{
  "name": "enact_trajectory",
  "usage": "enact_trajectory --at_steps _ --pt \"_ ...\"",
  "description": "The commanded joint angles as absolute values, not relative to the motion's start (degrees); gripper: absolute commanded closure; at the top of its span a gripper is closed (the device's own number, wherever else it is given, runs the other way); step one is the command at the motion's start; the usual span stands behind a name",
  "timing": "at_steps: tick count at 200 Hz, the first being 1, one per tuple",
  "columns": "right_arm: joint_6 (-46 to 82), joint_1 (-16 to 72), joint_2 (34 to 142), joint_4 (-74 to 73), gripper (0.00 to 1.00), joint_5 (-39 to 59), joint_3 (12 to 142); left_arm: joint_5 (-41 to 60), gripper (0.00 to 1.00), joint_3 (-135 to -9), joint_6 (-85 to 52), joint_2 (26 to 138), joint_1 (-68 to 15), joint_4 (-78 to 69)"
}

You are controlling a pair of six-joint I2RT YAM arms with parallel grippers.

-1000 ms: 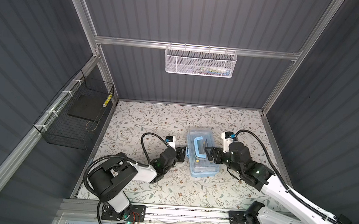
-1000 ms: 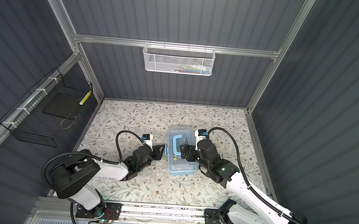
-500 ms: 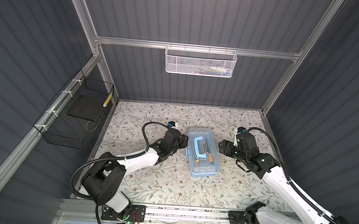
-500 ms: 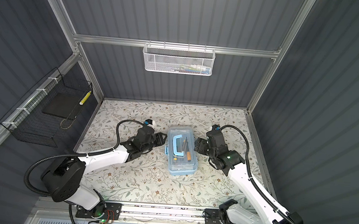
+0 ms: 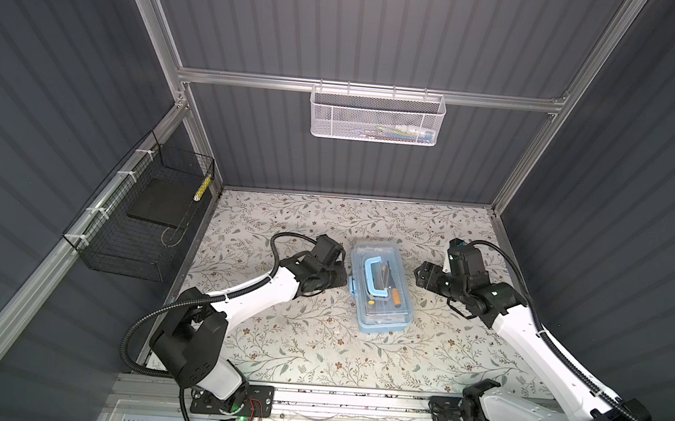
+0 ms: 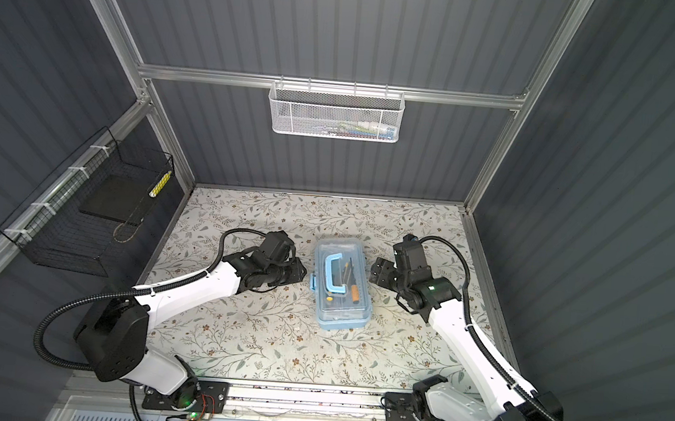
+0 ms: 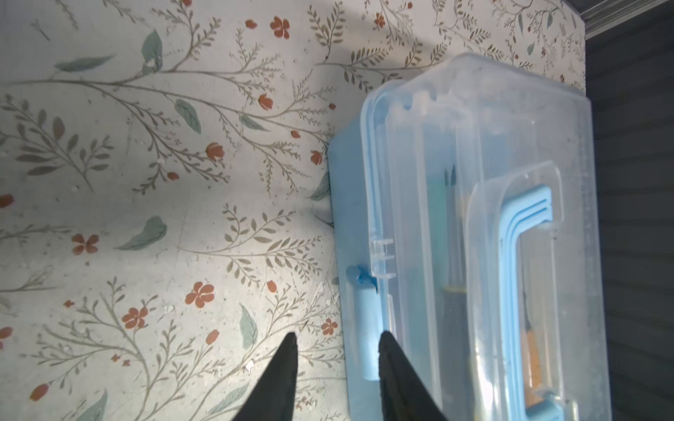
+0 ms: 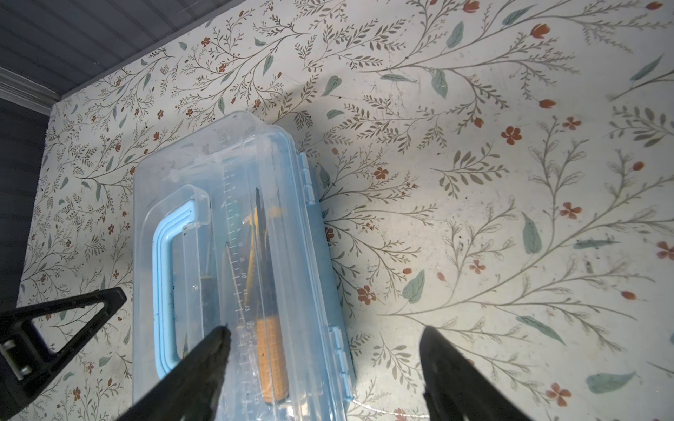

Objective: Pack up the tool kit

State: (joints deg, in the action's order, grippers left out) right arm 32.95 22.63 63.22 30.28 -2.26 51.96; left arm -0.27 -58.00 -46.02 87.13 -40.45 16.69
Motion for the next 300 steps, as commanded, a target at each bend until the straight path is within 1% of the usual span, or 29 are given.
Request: enact_trajectory --at_steps 1,37,44,131,226,300 --pt "32.17 22.22 63.74 30.15 0.19 -0.45 52.29 3.56 0.62 -56.39 -47.71 87.1 -40.17 15.12" --pt "31.99 21.97 63.72 29.19 0.19 0.15 51.6 5.01 0.62 -55.9 -49.07 88.79 -40.42 12.34" --pt "31.96 21.84 65.46 29.06 0.19 0.3 51.5 5.17 0.62 -55.97 -49.09 89.32 -40.51 11.99" --pt "31.69 21.32 66.15 28.11 0.19 1.93 50.76 4.57 0.62 -55.99 -48.44 91.93 -41.04 10.75" --pt "32.1 21.03 66.47 27.47 0.18 2.2 50.03 2.38 0.69 -55.13 -48.44 92.31 -40.96 12.66" --pt "33.18 20.95 66.22 24.83 0.18 3.84 48.62 5.71 0.71 -53.5 -49.11 93.6 -40.94 5.27"
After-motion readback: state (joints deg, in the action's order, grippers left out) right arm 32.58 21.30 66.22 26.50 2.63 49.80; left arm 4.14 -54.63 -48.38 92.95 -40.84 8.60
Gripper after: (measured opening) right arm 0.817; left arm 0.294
